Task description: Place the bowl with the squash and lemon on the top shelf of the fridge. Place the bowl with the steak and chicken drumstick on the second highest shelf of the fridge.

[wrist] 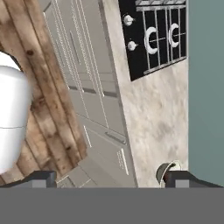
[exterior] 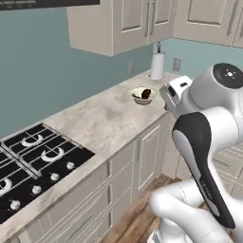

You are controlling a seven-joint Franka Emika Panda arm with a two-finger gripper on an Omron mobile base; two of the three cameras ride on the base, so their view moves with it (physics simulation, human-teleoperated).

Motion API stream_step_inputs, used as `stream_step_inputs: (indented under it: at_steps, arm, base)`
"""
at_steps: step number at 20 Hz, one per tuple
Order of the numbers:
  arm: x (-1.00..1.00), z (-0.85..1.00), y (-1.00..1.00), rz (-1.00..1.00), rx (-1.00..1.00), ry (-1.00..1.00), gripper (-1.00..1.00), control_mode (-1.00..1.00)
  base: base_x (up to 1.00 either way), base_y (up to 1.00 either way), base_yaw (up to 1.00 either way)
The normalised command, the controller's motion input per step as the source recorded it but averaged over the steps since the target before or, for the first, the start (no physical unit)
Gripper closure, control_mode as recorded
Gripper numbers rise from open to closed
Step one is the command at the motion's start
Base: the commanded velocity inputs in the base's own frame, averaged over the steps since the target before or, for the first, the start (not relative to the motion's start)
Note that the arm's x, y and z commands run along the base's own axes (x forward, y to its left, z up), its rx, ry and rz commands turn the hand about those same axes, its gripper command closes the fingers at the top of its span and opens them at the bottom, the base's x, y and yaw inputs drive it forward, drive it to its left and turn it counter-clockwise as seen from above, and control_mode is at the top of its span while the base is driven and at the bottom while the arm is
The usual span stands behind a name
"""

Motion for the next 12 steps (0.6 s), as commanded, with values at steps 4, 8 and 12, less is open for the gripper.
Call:
stream_step_inputs:
  at_steps: [4, 8, 12]
  arm:
    - [0.0, 0.0, 0.0, 0.0, 0.0, 0.0, -1.0, 1.0]
    - [0.0, 0.0, 0.0, 0.0, 0.0, 0.0, -1.0, 1.0]
    - [0.0, 0.0, 0.0, 0.0, 0.0, 0.0, -1.0, 1.0]
  base:
    - [0.89, -0.48, 0.46]
    - [0.61, -0.8, 0.36]
    - [0.66, -0.67, 0.34]
